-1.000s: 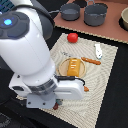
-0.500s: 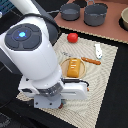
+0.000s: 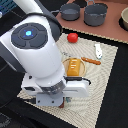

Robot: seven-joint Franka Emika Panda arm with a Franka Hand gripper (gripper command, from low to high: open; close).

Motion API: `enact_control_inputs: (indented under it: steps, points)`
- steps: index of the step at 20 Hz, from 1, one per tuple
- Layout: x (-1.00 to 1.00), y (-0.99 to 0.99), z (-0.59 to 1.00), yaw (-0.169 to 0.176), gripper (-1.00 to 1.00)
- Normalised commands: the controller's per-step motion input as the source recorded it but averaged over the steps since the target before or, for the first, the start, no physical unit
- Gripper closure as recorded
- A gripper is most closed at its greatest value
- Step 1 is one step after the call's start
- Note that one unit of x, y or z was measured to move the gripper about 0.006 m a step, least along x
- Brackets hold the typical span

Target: Interact with the objects in diverse but meaningful ways.

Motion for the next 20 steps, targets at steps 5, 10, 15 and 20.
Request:
enact_control_inputs:
  steps: [5, 10, 15, 20]
  points:
    - [0.24, 0.08, 1.00, 0.001, -1.00]
    - [0.05, 0.52, 0.94, 0.056, -1.00]
    - [0.14, 0.69, 0.74, 0.168, -1.00]
    - [0.15, 0.74, 0.61, 0.163, -1.00]
